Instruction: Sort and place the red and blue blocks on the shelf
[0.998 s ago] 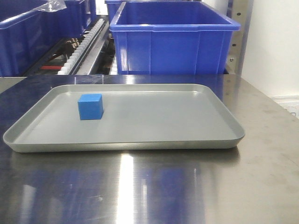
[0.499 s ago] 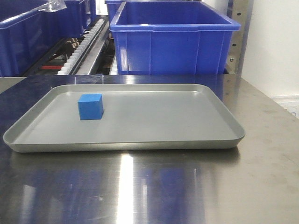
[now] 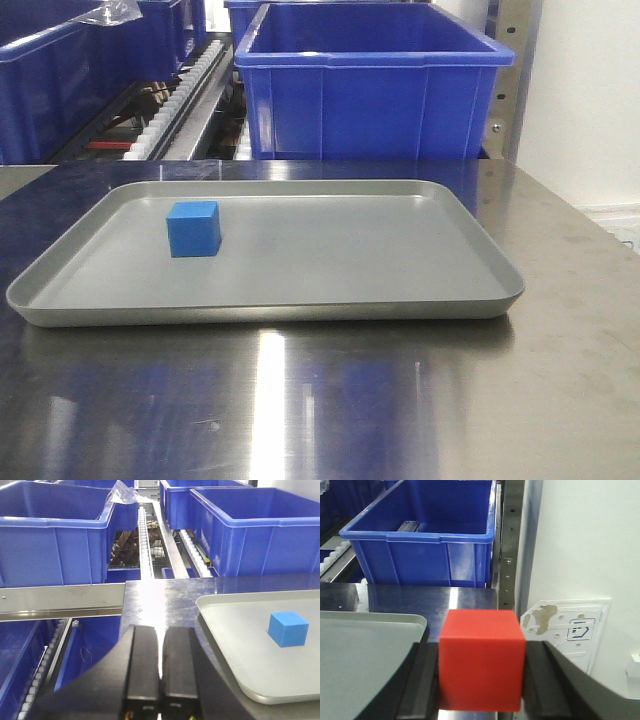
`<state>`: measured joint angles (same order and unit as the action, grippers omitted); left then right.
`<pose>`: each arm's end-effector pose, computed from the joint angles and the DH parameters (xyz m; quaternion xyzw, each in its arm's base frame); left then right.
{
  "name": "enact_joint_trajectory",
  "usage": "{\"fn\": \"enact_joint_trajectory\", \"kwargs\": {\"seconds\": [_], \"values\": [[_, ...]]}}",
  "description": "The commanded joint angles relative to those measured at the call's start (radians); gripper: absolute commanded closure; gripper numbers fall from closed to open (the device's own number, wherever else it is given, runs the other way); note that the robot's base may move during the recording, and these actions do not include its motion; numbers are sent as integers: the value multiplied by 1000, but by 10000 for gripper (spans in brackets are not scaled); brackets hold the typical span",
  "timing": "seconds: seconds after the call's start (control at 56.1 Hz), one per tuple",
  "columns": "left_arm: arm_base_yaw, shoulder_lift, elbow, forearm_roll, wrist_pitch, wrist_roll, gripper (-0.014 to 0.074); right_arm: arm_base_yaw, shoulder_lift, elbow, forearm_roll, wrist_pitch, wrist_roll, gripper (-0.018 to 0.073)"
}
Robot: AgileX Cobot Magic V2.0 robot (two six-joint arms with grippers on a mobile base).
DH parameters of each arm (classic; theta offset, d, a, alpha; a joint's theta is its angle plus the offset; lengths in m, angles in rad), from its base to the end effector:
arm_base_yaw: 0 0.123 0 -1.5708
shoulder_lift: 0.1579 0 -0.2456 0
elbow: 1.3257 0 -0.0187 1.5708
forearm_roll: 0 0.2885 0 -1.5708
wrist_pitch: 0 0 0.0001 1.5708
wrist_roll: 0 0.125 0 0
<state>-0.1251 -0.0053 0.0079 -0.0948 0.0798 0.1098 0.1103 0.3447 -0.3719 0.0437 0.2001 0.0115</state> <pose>0.1667 -0.0219 0.2039 0.0521 0.7034 -0.0416 0.7077 0.1925 0.0224 0.2820 -0.0235 0.7363 0.0588 0.6737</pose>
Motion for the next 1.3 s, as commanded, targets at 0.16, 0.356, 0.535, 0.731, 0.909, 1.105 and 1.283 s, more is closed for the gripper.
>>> {"fn": "enact_joint_trajectory", "kwargs": {"seconds": [0.16,0.356,0.535,0.731,0.909,1.105,1.283], "values": [[-6,-19,26,-2,-86,-9,516,-4,5,-28,-5,-86,-12,198],[-6,-10,-19,-2,-48,-9,516,-4,5,-28,-5,-86,-12,198],[-6,98,-179,-74,70,-9,516,-4,5,-28,-5,-86,-12,198],[-6,388,-406,-74,295,-9,516,-4,5,-28,-5,-86,-12,198],[-11,687,-600,-74,363,-9,516,-4,5,-28,-5,-86,-12,198],[-97,980,-790,-1,423,-147,516,-4,5,-28,-5,-86,-12,198],[-202,1202,-978,117,542,-349,516,-4,5,-28,-5,-86,-12,198]]}}
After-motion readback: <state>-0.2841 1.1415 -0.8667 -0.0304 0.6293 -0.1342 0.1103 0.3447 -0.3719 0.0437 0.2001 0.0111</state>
